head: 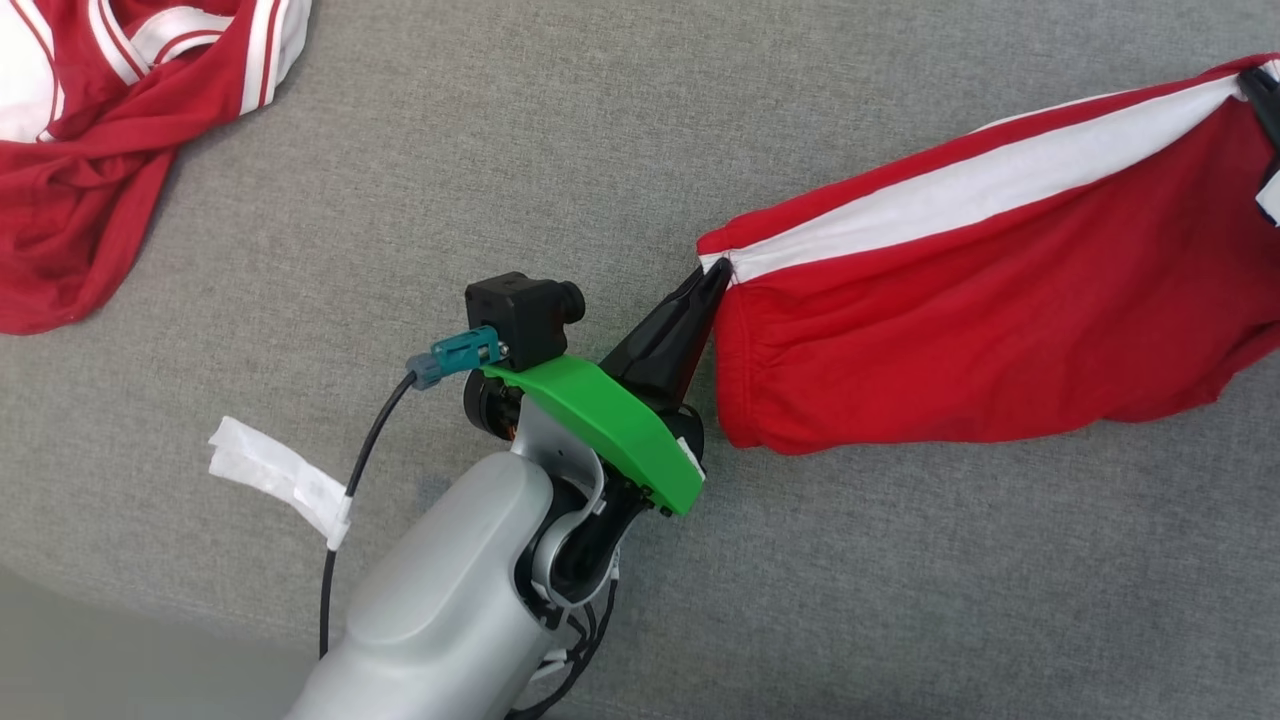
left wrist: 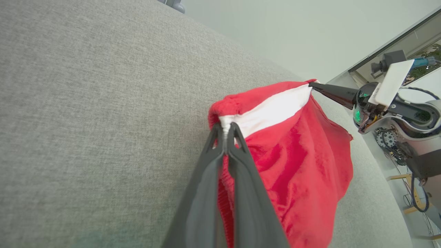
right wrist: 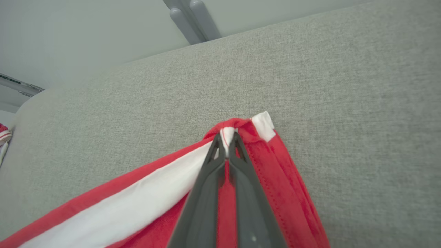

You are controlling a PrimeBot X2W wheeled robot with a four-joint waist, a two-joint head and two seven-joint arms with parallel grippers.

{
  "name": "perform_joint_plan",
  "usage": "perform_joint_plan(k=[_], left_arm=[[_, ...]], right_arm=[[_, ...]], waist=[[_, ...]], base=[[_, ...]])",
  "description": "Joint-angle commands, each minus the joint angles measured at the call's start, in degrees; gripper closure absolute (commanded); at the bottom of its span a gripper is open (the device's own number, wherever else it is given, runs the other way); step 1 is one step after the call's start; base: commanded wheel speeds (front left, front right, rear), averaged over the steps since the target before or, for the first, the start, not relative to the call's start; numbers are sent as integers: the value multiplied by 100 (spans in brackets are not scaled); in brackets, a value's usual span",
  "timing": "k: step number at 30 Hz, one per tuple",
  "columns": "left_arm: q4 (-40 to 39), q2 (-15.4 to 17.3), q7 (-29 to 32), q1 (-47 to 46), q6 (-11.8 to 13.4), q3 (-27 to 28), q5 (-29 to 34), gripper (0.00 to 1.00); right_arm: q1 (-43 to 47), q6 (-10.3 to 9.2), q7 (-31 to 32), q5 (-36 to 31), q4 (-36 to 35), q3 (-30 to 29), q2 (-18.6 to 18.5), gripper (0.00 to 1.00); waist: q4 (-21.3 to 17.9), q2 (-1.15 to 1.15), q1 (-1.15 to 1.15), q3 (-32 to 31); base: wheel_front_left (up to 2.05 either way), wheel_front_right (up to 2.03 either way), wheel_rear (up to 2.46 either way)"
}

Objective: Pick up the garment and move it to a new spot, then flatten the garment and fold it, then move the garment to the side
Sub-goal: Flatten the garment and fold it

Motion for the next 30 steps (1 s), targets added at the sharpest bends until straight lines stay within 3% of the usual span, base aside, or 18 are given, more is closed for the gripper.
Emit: perform_joint_plan(k=[1, 2, 3, 4, 8, 9, 10, 11, 16, 21, 26, 30], left_arm=[[57, -21, -49, -99, -34, 7, -81, 100], [105, -41, -63, -117, -31, -1, -95, 96], [143, -53, -82, -135, -28, -13, -114, 87], [177, -70, -104, -148, -41, -26, -151, 77], [301, -92, -172, -206, -61, -85, -169, 73], [330, -93, -198, -207, -64, -85, -172, 70], [356, -95, -244, -220, -60, -79, -143, 40], [387, -94, -293, -219, -48, -54, -139, 0], [574, 30, -524, -137, 125, 26, -8, 0], [463, 347, -960, 130, 562, 255, 393, 0], [-279, 597, -1154, 712, 1054, 579, 1080, 0], [-1030, 525, -1141, 1361, 1176, 1104, 1843, 0]], right_arm=[[-55, 2, 40, -76, 41, 23, -44, 100], [-75, 2, 51, -138, 81, 19, -48, 100], [-86, 2, 68, -176, 105, 43, -38, 100], [-96, 2, 91, -206, 115, 84, -29, 86], [-44, 2, -33, -353, 124, 155, -101, 83], [-30, 2, -76, -381, 127, 183, -116, 68], [-8, 1, -120, -405, 125, 226, -140, 0], [6, 1, -153, -430, 134, 239, -144, 0], [76, 2, -351, -401, -52, 553, -239, 0], [451, 2, -296, -397, -671, 1214, -779, 0], [984, 1, 235, -399, -1294, 1845, -1693, 0], [1135, 1, 406, -390, -1354, 1851, -1837, 0]], waist=[[11, 0, 0, 8], [12, 0, 0, 11], [8, 0, 0, 17], [1, 0, 0, 25], [-57, 0, 0, 31], [-78, 0, 0, 27], [-105, 0, 0, 19], [-129, 0, 0, 10], [-293, 0, 0, -81], [-445, 0, 0, -226], [-511, 0, 0, -254], [-409, 0, 0, -89]], base=[[0, 0, 0], [0, 0, 0], [0, 0, 0], [0, 0, 0], [0, 0, 0], [0, 0, 0], [0, 0, 0], [0, 0, 0], [0, 0, 0], [0, 0, 0], [0, 0, 0], [0, 0, 0]])
